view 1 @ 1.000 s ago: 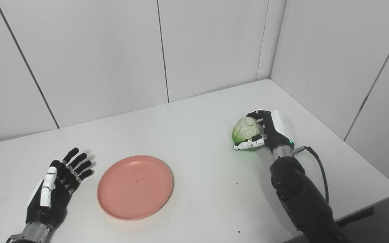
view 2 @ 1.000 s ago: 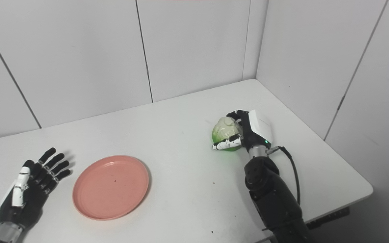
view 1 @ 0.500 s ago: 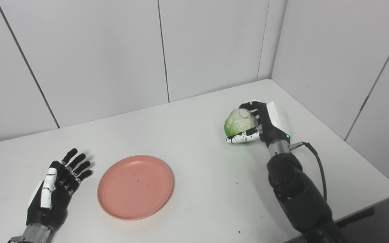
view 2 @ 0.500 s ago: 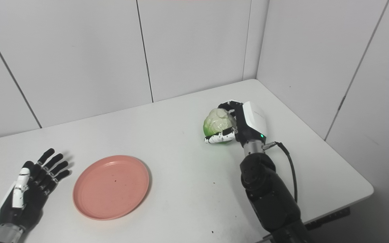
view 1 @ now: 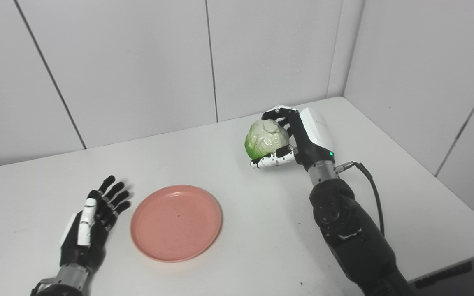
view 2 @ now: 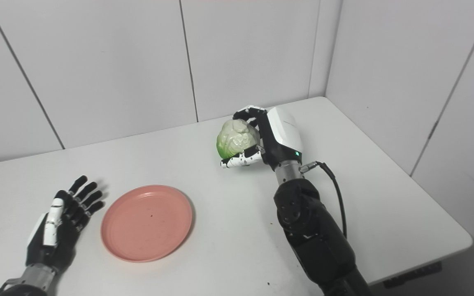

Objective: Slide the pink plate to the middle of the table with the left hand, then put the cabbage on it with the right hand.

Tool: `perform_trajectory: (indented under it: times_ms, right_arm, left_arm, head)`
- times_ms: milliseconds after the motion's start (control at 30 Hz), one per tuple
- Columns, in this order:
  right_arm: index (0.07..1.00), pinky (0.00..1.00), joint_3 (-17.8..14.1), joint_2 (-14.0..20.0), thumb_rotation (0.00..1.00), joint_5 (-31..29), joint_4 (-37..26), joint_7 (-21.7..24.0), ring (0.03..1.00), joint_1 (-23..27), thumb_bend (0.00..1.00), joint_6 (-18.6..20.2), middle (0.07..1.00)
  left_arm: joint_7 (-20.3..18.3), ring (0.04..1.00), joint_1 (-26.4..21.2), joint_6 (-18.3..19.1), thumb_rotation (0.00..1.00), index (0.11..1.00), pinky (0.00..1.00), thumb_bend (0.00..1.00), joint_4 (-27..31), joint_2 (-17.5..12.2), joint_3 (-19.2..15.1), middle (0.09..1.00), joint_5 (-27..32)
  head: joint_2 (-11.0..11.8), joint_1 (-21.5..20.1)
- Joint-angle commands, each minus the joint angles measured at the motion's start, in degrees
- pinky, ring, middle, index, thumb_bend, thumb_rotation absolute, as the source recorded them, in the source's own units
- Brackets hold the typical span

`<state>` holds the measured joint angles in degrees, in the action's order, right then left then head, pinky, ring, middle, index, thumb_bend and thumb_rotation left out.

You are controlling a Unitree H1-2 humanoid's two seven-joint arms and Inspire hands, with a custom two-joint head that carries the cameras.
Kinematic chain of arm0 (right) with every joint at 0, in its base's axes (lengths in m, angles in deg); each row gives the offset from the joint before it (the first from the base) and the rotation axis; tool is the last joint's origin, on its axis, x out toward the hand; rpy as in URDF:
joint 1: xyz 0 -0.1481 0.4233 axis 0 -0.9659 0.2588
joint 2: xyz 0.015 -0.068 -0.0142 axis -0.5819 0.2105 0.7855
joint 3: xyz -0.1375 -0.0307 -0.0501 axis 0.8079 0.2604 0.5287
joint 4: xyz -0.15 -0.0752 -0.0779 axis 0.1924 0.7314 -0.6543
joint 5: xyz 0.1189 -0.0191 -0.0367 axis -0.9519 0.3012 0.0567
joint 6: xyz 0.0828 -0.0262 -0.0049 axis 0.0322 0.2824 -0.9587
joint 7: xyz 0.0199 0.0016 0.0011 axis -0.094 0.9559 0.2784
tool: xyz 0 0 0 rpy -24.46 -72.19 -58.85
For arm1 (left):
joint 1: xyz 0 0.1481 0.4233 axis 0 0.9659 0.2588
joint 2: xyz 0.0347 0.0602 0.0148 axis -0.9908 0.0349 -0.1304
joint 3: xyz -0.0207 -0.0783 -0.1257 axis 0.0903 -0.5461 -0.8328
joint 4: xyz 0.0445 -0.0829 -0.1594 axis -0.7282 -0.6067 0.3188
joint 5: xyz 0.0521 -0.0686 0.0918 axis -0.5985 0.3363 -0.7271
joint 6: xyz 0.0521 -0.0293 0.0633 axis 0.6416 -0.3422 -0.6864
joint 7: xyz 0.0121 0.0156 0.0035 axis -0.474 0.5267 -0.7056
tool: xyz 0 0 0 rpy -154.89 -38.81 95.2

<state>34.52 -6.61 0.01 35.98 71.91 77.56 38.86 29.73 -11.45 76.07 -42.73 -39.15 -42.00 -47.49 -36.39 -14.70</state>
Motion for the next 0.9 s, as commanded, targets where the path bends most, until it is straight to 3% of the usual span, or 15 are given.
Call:
perform_trajectory:
  times_ms: [0, 433, 500, 667, 867]
  right_arm:
    - [0.527, 0.38, 0.2, -0.1, 0.00, 0.7, -1.7, 0.3, 0.395, 3.2, 0.52, -1.8, 0.491]
    - [0.545, 0.34, 5.6, -3.6, 0.00, -0.4, 2.8, 2.0, 0.377, 6.3, 0.51, -6.6, 0.493]
    - [0.560, 0.30, 6.3, -4.2, 0.00, -0.5, 3.3, 2.3, 0.363, 6.6, 0.51, -6.8, 0.489]
    - [0.526, 0.35, 8.6, -5.6, 0.00, 0.2, 5.7, 2.3, 0.391, 7.0, 0.52, -9.0, 0.497]
    - [0.524, 0.36, 10.4, -7.0, 0.00, 0.8, 7.9, 2.9, 0.392, 7.2, 0.51, -8.7, 0.507]
  left_arm:
    - [1.9, 0.884, 2.6, 4.9, 1.00, 0.895, 0.87, 0.50, -0.4, 1.4, 1.4, 0.905, -1.7]
    - [6.8, 0.890, 2.6, 6.0, 1.00, 0.903, 0.88, 0.47, 1.7, 6.1, 4.0, 0.909, -5.5]
    - [7.2, 0.894, 2.5, 6.0, 1.00, 0.908, 0.88, 0.47, 1.4, 6.5, 4.2, 0.913, -5.9]
    - [7.9, 0.909, 2.1, 5.5, 1.00, 0.913, 0.89, 0.47, 0.6, 7.5, 4.3, 0.923, -6.4]
    - [8.3, 0.924, 2.0, 5.6, 1.00, 0.925, 0.91, 0.46, 0.6, 8.1, 4.5, 0.933, -6.7]
  head:
    - [0.2, 1.9]
    - [0.6, 14.3]
    - [0.6, 15.3]
    - [0.6, 16.4]
    - [0.3, 17.1]
